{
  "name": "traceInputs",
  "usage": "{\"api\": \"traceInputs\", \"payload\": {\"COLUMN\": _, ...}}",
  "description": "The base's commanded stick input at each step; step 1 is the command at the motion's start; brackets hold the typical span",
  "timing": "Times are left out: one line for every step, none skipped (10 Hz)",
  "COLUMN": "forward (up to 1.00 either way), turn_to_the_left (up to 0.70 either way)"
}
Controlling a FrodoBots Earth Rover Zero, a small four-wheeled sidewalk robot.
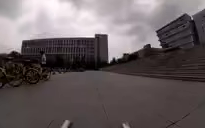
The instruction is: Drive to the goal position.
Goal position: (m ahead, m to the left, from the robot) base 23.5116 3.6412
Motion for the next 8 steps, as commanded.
{"api": "traceInputs", "payload": {"forward": 1.00, "turn_to_the_left": 0.00}}
{"api": "traceInputs", "payload": {"forward": 1.00, "turn_to_the_left": 0.00}}
{"api": "traceInputs", "payload": {"forward": 1.00, "turn_to_the_left": 0.00}}
{"api": "traceInputs", "payload": {"forward": 1.00, "turn_to_the_left": 0.00}}
{"api": "traceInputs", "payload": {"forward": 1.00, "turn_to_the_left": 0.00}}
{"api": "traceInputs", "payload": {"forward": 1.00, "turn_to_the_left": 0.00}}
{"api": "traceInputs", "payload": {"forward": 1.00, "turn_to_the_left": 0.00}}
{"api": "traceInputs", "payload": {"forward": 1.00, "turn_to_the_left": 0.00}}
